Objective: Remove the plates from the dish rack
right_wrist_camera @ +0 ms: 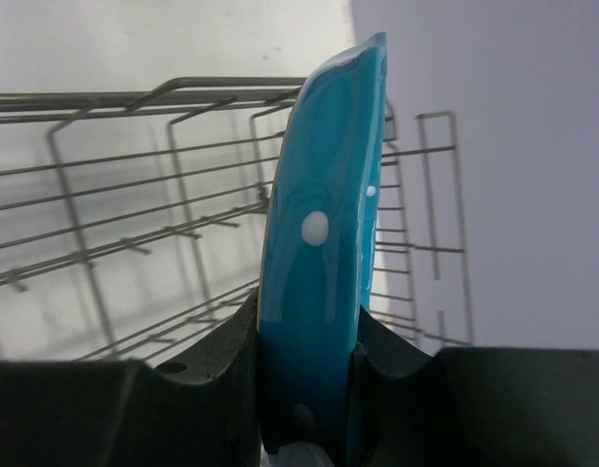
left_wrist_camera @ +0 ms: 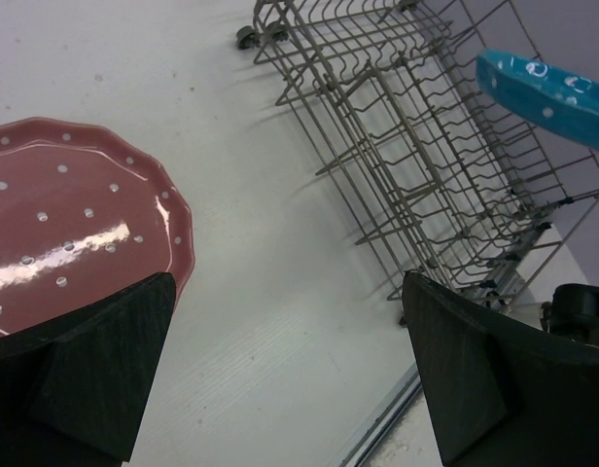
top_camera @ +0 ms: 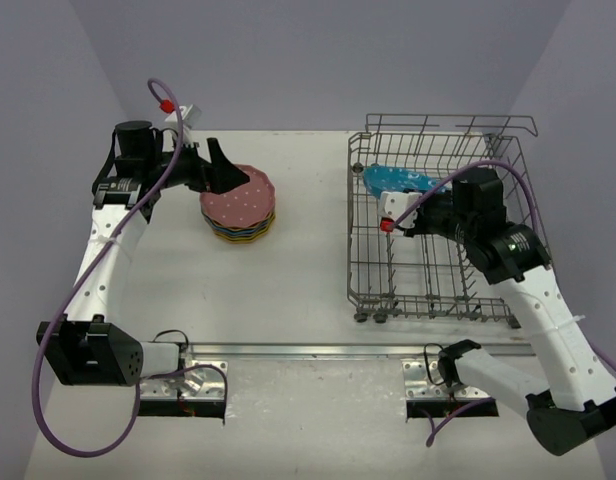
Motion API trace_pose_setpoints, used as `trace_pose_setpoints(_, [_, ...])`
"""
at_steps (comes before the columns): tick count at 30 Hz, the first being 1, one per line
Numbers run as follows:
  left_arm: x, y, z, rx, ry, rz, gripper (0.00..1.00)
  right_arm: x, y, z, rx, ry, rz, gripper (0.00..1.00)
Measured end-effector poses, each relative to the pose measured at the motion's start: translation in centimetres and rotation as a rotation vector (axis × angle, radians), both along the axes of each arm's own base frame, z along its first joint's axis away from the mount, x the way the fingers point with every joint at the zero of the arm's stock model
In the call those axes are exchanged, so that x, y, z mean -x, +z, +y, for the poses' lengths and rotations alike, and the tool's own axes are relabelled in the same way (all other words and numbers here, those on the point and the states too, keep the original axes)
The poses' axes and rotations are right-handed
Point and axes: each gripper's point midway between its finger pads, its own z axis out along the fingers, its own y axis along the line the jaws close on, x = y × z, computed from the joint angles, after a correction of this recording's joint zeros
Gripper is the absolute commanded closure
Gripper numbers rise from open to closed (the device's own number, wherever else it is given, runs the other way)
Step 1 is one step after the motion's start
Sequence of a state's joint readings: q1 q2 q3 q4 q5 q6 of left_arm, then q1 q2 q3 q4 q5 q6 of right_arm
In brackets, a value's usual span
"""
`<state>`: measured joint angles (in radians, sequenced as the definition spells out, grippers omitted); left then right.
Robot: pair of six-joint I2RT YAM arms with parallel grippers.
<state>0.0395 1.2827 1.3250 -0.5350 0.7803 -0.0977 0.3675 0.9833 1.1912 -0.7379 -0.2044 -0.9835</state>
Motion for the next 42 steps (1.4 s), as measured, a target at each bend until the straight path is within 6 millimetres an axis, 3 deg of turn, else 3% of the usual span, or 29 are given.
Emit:
trace_pose_setpoints(6, [0.6, 0.9, -0.7, 0.035, -0.046, 0.000, 0.01, -3.0, 3.5, 2.3, 0.046, 0.087, -0.288, 1.00])
trace_pose_setpoints(10, [0.6, 1.2, -1.0, 0.047, -0.064, 0.002, 0.00, -3.2, 3.7, 5.2, 0.108, 0.202, -0.446, 1.00])
trace_pose_setpoints(12, [0.6, 1.4, -1.1, 0.051, -0.072, 0.004, 0.00, -2.8, 3.0, 7.0, 0.156, 0.275, -0.534, 1.00])
trace_pose_setpoints(17, [0.9, 1.9, -1.4, 0.063, -0.097, 0.003, 0.01, -0.5, -1.0, 11.0, 0.250, 0.484, -0.664, 1.00])
trace_pose_setpoints(21, [1.5, 1.8, -1.9, 0.082, -0.145, 0.016, 0.03, 1.0, -3.1, 12.8, 0.293, 0.600, -0.750, 1.00])
trace_pose_setpoints(31, [3.0, -2.1, -4.7, 0.128, -0.332, 0.178, 0.15, 2.4, -0.7, 15.1, 0.295, 0.658, -0.970, 1.00])
trace_pose_setpoints(39, [4.8, -3.4, -7.6, 0.052, -0.424, 0.178, 0.39, 3.6, 0.1, 16.9, 0.275, 0.687, -1.050, 1.00])
trace_pose_setpoints(41, [5.1, -3.5, -7.9, 0.052, -0.438, 0.180, 0.39, 4.1, 0.4, 17.5, 0.268, 0.699, -1.076, 1.00])
trace_pose_setpoints(42, [5.1, -3.5, -7.9, 0.052, -0.440, 0.180, 0.34, 4.3, 0.4, 17.8, 0.267, 0.707, -1.084, 1.00])
